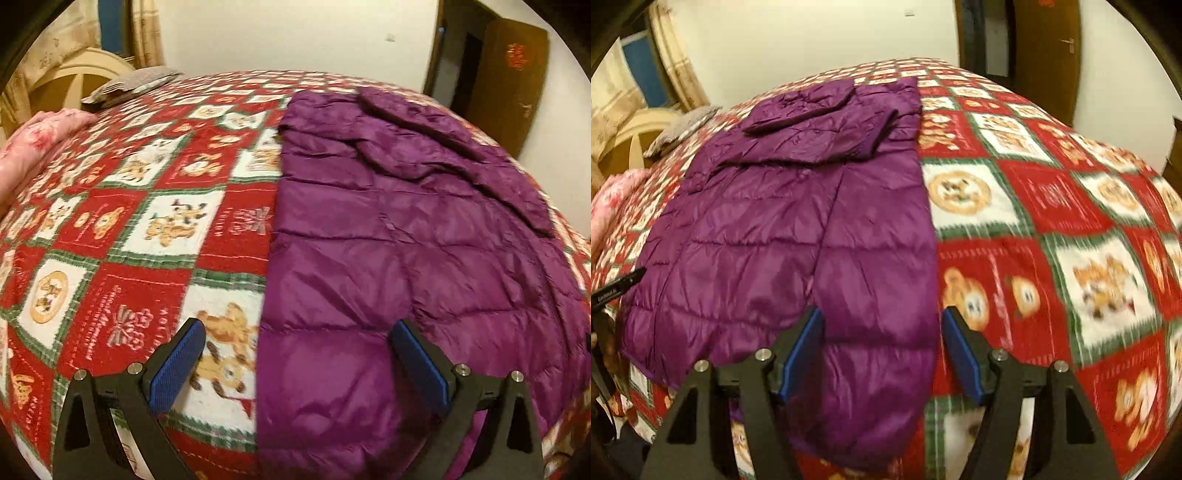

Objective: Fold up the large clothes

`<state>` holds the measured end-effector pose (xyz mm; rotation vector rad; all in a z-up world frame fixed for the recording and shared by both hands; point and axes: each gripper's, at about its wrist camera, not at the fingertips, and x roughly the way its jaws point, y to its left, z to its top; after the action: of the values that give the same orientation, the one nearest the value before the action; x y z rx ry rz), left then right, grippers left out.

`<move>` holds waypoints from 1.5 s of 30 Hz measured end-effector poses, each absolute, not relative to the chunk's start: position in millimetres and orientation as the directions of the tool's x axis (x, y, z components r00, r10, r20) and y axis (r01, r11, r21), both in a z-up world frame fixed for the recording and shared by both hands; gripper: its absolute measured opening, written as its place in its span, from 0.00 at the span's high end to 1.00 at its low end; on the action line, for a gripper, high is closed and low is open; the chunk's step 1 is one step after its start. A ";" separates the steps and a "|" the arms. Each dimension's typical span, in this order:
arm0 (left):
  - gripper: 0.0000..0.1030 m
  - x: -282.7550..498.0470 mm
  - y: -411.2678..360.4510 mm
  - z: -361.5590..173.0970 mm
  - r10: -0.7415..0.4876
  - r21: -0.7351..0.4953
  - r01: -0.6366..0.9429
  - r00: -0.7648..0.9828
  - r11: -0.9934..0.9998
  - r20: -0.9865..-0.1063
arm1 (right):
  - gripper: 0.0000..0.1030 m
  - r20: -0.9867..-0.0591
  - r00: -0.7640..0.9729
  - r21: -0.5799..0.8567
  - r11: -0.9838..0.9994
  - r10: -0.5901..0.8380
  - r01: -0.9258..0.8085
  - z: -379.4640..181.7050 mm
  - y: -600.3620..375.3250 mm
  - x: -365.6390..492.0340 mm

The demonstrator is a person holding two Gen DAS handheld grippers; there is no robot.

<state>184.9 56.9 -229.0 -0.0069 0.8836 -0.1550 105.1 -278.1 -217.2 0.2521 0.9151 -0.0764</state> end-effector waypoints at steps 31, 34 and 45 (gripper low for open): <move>0.93 211.7 57.6 -83.3 -0.283 -0.030 0.308 0.824 0.951 -0.491 | 0.95 -0.406 0.899 0.379 0.925 0.164 0.002 -57.0 -311.5 123.2; 0.92 254.1 56.8 -104.0 -0.246 -0.056 0.264 0.775 0.963 -0.582 | 0.95 -0.443 0.889 0.371 0.926 0.116 0.064 -76.1 -312.5 172.5; 0.07 296.5 76.0 -90.5 -0.216 -0.131 0.174 0.853 0.976 -0.475 | 0.95 -0.529 0.845 0.336 0.933 0.078 0.124 -107.1 -332.5 269.2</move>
<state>296.5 76.0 -90.5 -0.0840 0.5087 -0.2057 269.2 -332.5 -107.1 0.3711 0.5670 -0.0251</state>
